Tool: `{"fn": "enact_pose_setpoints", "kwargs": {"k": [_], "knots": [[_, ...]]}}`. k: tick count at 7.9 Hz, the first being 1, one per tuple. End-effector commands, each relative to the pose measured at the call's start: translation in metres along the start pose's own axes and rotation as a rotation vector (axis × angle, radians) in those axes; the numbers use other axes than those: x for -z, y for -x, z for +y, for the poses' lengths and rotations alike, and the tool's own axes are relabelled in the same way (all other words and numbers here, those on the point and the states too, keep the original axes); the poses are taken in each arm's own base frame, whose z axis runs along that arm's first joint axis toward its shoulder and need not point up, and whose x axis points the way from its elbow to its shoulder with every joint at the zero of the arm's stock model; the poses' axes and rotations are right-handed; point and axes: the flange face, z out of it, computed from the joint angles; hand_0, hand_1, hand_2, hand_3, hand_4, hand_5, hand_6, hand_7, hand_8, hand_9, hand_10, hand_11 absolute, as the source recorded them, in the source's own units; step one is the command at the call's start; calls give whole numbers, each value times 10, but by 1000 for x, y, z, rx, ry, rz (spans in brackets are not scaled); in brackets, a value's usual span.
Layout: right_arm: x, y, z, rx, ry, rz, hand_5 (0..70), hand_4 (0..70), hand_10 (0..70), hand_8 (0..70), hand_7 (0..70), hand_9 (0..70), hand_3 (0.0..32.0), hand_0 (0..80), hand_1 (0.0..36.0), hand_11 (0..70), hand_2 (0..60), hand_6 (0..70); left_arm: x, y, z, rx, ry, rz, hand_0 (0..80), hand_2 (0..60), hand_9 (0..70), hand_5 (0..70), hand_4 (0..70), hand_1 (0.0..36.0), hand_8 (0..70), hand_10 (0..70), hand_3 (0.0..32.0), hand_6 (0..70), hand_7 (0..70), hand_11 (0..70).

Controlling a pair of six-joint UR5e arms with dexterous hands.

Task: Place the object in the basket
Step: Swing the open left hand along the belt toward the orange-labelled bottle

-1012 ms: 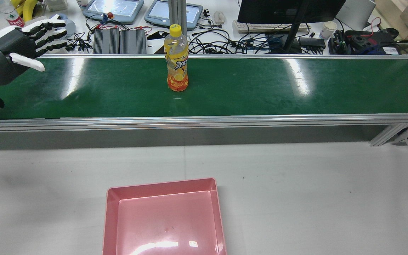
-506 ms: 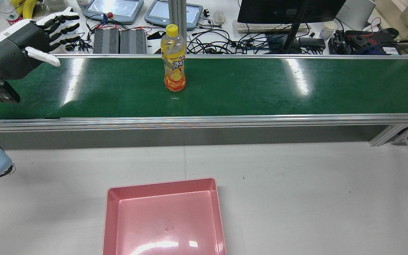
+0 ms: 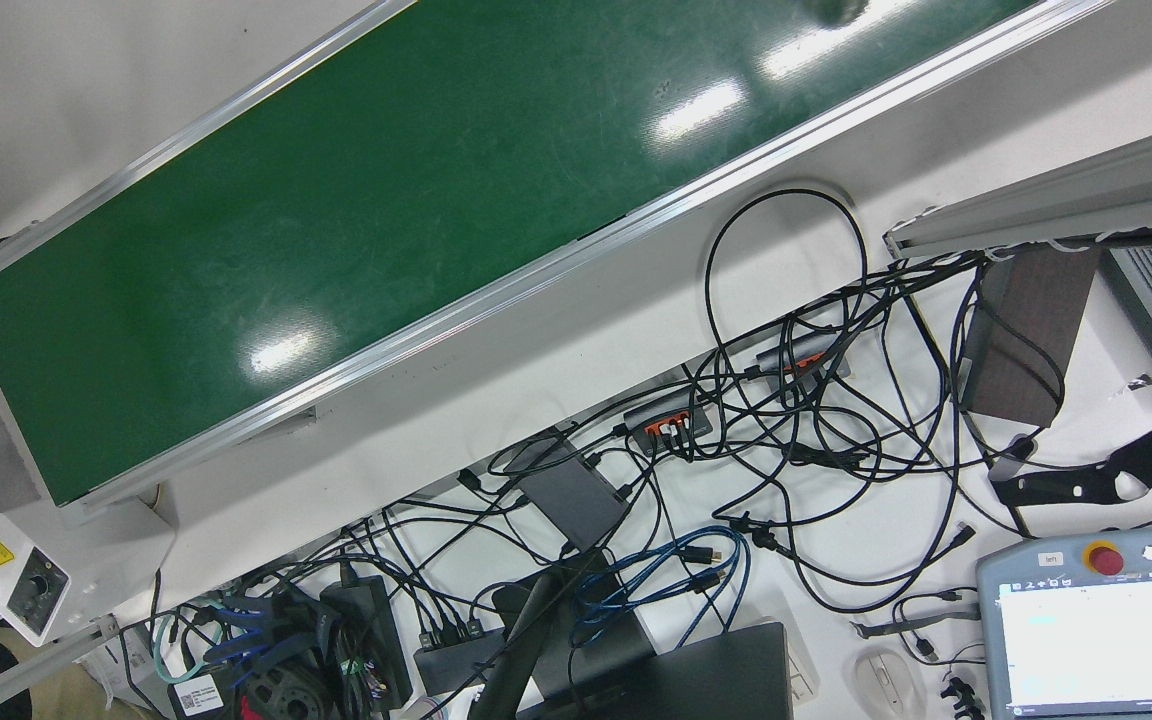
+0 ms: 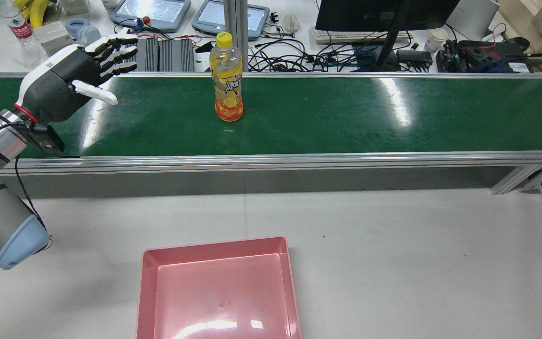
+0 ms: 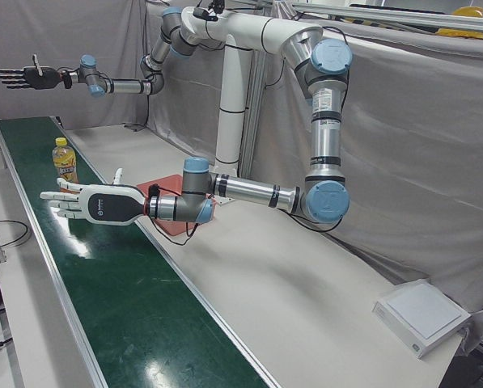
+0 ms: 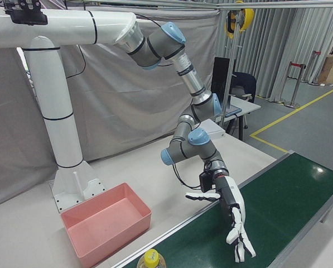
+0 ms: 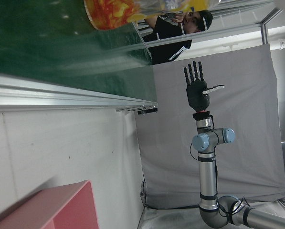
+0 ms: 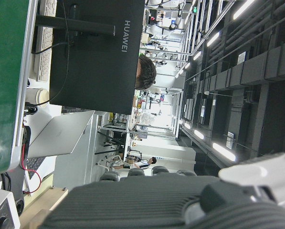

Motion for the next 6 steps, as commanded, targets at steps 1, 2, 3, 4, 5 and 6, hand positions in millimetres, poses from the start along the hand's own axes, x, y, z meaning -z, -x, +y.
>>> {"fn": "enact_pose_setpoints", "kwargs": {"k": [1,2,3,4,5,6], "knots": [[0,0,1,0,1,0,0,0,0,0,0,0,0,0,0,0,0,0,-9,5,10,-2,-1,-5,540,0,97,250,130,109,95,83,48,22,12,135],[0,0,1,0,1,0,0,0,0,0,0,0,0,0,0,0,0,0,-14,6,13,-6,3,-3,539,0,94,248,124,97,92,86,54,20,11,139],[0,0,1,0,1,0,0,0,0,0,0,0,0,0,0,0,0,0,-20,7,13,-6,1,-4,540,0,97,250,127,95,94,84,48,23,12,135],[0,0,1,0,1,0,0,0,0,0,0,0,0,0,0,0,0,0,-29,10,12,-7,-2,-7,540,0,97,248,128,95,94,80,46,22,12,130],[0,0,1,0,1,0,0,0,0,0,0,0,0,0,0,0,0,0,-35,13,13,-7,-3,-9,538,0,97,246,127,95,95,77,50,22,9,126],[0,0,1,0,1,0,0,0,0,0,0,0,0,0,0,0,0,0,-40,22,16,-2,0,-19,537,0,96,242,123,95,94,77,54,19,8,126]]}}
